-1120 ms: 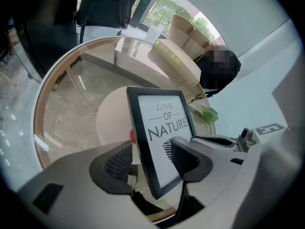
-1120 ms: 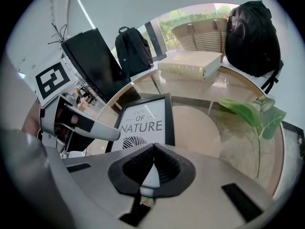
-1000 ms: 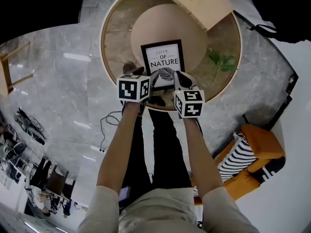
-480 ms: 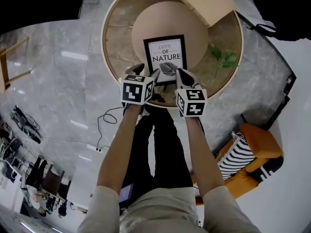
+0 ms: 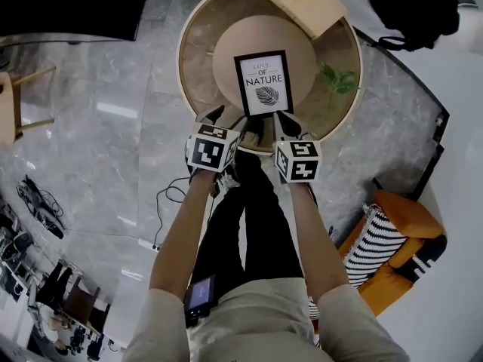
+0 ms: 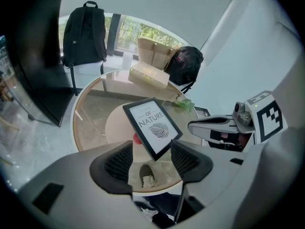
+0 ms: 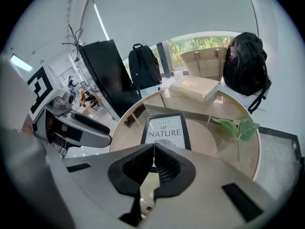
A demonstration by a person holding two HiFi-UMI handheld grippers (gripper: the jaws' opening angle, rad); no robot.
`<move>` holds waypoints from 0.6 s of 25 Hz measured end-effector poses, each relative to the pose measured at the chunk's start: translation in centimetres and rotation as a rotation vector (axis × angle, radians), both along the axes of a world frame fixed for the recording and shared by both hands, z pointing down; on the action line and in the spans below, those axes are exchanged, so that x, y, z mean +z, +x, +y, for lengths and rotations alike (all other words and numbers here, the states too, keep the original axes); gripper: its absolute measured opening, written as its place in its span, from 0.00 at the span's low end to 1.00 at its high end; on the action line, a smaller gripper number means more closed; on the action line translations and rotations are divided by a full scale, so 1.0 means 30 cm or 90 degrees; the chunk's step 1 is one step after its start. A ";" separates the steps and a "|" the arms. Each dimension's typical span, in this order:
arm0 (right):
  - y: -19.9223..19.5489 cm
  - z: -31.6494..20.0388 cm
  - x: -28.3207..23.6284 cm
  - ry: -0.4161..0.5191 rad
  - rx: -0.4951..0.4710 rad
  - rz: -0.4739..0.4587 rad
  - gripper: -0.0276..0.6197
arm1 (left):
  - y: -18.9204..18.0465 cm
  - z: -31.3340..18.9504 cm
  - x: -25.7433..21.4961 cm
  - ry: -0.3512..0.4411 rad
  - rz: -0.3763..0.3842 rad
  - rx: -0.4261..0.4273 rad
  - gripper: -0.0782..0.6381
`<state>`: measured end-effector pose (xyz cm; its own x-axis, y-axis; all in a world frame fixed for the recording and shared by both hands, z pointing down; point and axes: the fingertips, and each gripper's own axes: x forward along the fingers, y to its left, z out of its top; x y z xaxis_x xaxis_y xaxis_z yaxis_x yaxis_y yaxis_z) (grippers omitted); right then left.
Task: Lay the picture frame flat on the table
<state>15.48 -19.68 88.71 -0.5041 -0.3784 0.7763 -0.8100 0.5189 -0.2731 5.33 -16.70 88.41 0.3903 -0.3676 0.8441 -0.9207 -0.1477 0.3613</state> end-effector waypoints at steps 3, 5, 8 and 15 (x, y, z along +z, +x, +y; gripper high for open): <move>0.011 0.046 -0.151 0.024 0.011 -0.006 0.09 | 0.022 0.059 -0.157 0.038 0.008 0.027 0.47; 0.016 0.083 -0.260 0.043 0.013 -0.013 0.09 | 0.052 0.104 -0.268 0.060 0.028 0.052 0.47; 0.027 0.137 -0.414 0.069 0.020 -0.018 0.09 | 0.075 0.159 -0.429 0.104 0.028 0.096 0.47; 0.042 0.278 -0.721 0.093 0.044 -0.051 0.09 | 0.133 0.283 -0.744 0.175 0.017 0.144 0.47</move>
